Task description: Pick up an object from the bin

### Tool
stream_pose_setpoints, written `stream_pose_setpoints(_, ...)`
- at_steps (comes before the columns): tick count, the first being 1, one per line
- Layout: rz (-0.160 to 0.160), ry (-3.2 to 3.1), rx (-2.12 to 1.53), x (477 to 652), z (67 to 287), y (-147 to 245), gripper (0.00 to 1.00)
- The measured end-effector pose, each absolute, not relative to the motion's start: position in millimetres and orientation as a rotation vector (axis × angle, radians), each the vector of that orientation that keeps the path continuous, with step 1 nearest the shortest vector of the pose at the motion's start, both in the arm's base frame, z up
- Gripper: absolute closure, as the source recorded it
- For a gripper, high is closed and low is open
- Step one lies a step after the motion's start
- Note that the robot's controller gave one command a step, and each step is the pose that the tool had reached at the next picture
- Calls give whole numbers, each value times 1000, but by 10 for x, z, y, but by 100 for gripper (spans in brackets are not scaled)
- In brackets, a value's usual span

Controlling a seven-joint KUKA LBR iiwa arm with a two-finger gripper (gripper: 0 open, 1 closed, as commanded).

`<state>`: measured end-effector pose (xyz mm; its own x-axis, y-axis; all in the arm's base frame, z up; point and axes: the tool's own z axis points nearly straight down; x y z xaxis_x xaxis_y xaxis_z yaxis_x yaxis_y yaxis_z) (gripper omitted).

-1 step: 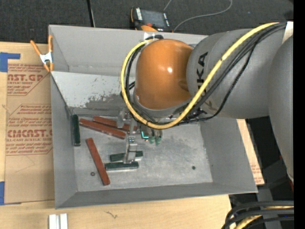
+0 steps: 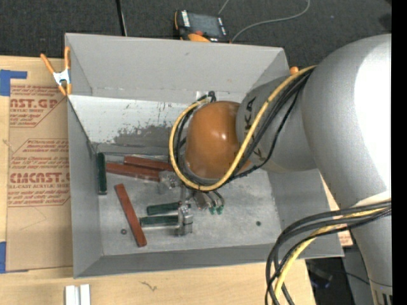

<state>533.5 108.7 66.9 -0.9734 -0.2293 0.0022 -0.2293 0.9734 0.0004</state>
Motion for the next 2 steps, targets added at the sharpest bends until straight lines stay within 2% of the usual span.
stream_pose_setpoints(1, -3, -3121, 362, 5343, 695, 1099, 100)
stream_pose_setpoints(2, -3, -3121, 362, 5343, 695, 1098, 100)
